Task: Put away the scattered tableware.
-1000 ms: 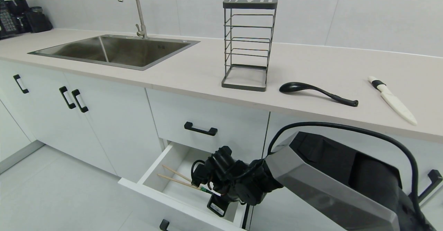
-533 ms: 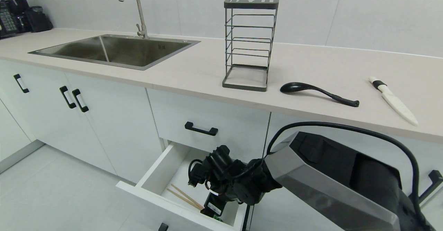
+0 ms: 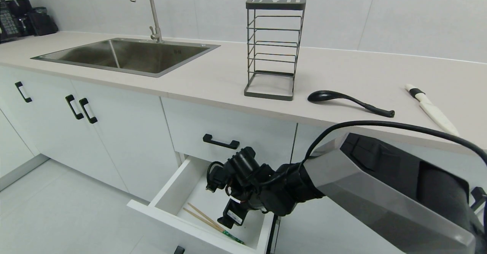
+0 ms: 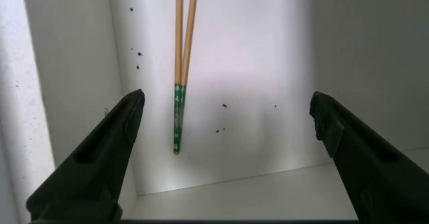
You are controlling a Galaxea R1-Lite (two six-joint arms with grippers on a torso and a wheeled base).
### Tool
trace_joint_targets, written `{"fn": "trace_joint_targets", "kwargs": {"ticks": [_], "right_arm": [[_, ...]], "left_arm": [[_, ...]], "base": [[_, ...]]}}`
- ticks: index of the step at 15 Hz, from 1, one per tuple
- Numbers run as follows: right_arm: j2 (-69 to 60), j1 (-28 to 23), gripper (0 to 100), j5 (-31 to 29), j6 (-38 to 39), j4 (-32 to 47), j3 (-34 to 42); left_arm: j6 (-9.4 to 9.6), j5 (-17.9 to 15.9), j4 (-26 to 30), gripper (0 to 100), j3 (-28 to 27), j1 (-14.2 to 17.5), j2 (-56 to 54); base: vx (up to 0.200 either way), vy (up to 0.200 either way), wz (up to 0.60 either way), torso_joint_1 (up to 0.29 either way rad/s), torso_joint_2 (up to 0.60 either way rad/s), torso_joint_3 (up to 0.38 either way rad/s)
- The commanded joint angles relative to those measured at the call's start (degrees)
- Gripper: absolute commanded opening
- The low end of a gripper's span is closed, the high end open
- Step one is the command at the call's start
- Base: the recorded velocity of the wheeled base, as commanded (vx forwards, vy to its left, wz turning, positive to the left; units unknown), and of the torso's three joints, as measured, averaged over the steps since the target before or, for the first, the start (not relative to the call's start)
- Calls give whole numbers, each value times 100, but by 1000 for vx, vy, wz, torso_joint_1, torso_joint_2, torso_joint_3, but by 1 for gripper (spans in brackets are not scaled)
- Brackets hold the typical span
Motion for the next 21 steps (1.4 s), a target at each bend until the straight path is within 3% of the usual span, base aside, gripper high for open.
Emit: {"fn": "trace_joint_targets", "kwargs": {"ticks": [1,14,19,21], "right_arm": [[-199,2,100,-5,-3,2,21],[-1992,274,100,153,41,-86,847],[-2598,406,100,496,85,-569,1454],[-2827,389,100,513,129,-1211,1911]], "left_arm": [[-2,1,-1,100,0,0,7],[-2,1,-1,100,0,0,7],[-2,1,-1,100,0,9,7],[-2,1,-1,100,0,0,7]], "base": [[0,0,0,0,0,0],[0,0,0,0,0,0],[0,0,0,0,0,0],[0,0,0,0,0,0]]}}
